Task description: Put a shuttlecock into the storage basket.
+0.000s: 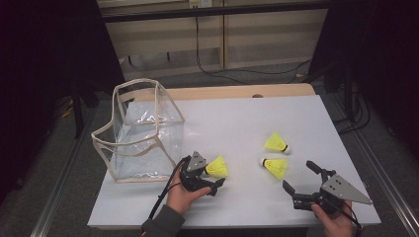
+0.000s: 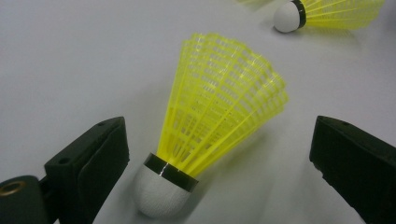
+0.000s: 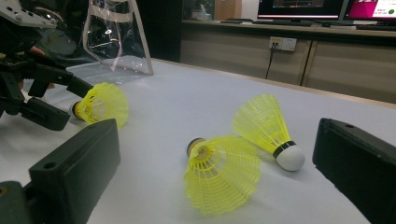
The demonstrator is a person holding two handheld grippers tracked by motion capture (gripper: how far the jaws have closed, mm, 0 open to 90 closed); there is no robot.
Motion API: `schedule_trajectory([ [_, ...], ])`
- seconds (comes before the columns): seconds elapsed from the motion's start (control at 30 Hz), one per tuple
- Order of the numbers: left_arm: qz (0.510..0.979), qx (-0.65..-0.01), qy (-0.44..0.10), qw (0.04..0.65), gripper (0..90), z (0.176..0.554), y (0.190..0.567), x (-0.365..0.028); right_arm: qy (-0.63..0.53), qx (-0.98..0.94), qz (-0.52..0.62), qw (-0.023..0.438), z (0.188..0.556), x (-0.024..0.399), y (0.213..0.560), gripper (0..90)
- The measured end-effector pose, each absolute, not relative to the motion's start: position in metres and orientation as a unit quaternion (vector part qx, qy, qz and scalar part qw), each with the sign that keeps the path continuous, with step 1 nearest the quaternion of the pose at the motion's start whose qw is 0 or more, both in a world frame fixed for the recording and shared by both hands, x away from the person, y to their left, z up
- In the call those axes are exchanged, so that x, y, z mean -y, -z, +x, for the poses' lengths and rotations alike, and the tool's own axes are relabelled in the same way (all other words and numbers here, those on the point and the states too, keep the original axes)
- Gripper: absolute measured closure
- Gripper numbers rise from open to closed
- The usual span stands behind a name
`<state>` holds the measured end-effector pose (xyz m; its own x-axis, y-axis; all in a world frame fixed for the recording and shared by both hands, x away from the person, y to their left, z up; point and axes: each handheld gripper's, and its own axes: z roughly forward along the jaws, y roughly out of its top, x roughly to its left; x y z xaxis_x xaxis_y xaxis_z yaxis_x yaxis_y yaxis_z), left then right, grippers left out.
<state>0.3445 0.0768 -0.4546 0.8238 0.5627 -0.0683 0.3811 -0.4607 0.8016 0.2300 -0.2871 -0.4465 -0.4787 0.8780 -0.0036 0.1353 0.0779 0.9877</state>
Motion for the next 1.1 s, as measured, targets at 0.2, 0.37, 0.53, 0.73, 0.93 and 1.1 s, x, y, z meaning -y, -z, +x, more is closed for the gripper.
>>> schedule_trajectory([
  [0.2, 0.853, -0.285, -0.099, 0.426, 5.8, 0.3475, 0.4552, -0.0752, -0.558, -0.655, 0.387, 0.332, 0.2301, 0.2867, 0.4467, 0.7],
  [0.37, 0.852, -0.291, -0.096, 0.424, 6.1, 0.3492, 0.4558, -0.0738, -0.558, -0.655, 0.387, 0.332, 0.2300, 0.2868, 0.4466, 0.7],
  [0.53, 0.854, -0.290, -0.095, 0.421, 7.0, 0.3510, 0.4558, -0.0731, -0.558, -0.655, 0.388, 0.331, 0.2300, 0.2867, 0.4468, 0.7],
  [0.73, 0.862, -0.285, -0.092, 0.409, 9.5, 0.3517, 0.4565, -0.0690, -0.558, -0.655, 0.387, 0.332, 0.2300, 0.2867, 0.4467, 0.7],
  [0.93, 0.866, -0.283, -0.091, 0.403, 11.2, 0.3526, 0.4571, -0.0669, -0.559, -0.652, 0.387, 0.336, 0.2296, 0.2879, 0.4458, 1.0],
  [1.1, 0.867, -0.281, -0.087, 0.402, 14.8, 0.3537, 0.4573, -0.0665, -0.559, -0.652, 0.389, 0.333, 0.2295, 0.2879, 0.4461, 1.0],
])
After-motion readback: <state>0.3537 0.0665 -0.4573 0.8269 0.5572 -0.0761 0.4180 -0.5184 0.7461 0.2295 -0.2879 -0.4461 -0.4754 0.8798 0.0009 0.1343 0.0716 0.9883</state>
